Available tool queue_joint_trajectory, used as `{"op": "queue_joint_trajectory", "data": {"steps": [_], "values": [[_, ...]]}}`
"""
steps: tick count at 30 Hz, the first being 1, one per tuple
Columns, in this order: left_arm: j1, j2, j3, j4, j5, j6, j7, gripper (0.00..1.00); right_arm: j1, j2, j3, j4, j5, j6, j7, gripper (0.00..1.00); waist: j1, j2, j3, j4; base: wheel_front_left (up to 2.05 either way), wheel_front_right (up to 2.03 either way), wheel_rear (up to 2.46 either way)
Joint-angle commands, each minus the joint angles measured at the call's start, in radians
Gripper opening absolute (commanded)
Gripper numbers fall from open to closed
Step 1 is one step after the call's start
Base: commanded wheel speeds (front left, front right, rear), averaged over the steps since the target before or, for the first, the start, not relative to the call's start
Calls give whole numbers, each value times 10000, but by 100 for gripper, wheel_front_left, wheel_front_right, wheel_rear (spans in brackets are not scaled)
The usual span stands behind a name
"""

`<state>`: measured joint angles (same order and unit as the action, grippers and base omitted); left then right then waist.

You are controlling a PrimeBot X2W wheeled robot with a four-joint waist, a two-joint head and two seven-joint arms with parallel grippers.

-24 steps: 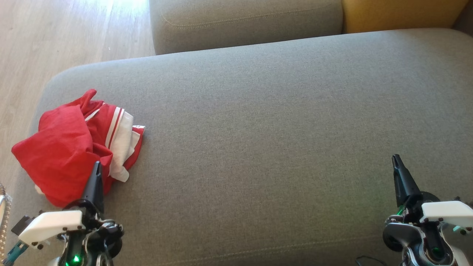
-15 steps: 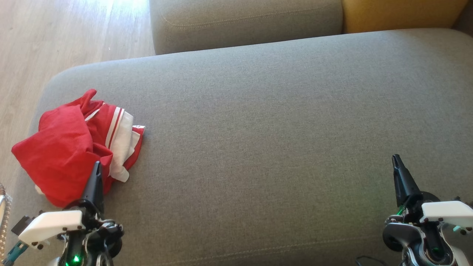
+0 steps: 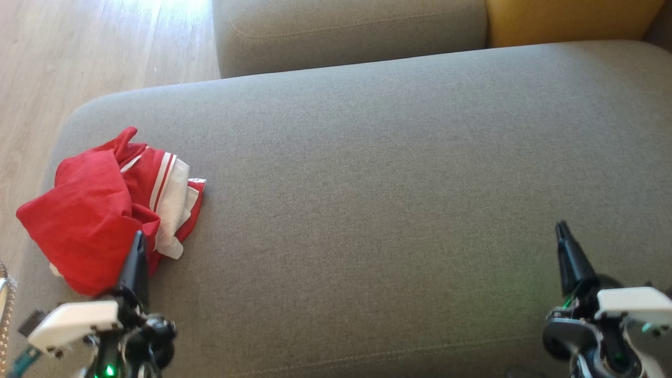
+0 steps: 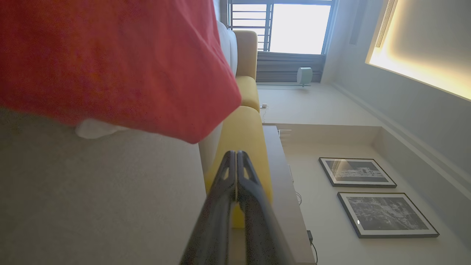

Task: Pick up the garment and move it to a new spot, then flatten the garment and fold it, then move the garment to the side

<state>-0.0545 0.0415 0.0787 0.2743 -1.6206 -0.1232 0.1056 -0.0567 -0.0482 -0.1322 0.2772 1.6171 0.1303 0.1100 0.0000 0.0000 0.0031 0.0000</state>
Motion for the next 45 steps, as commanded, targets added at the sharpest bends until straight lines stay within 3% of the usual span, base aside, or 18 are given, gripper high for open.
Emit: {"op": "queue_joint_trajectory", "data": {"steps": [1,13,22,40,45], "values": [[24,-6,-13,99,-5,6,-12,100,23,4,16,93,4,4,-4,100,0,0,0,0,0,0,0],[256,-40,16,181,107,3,-284,100,203,15,62,257,-297,4,-273,100,0,0,-17,-19,0,0,0],[212,-30,331,18,512,-3,-547,100,134,12,-27,17,-1181,4,-541,100,0,0,-20,-58,0,0,0],[-80,-9,991,-1161,2148,-16,-1103,100,-254,6,172,-1839,-4819,4,-1105,100,0,0,79,-67,0,0,0],[-163,-4,1129,-1707,3089,-19,-1249,100,-300,5,485,-2188,-5852,4,-1254,100,0,0,102,-63,0,0,0]]}}
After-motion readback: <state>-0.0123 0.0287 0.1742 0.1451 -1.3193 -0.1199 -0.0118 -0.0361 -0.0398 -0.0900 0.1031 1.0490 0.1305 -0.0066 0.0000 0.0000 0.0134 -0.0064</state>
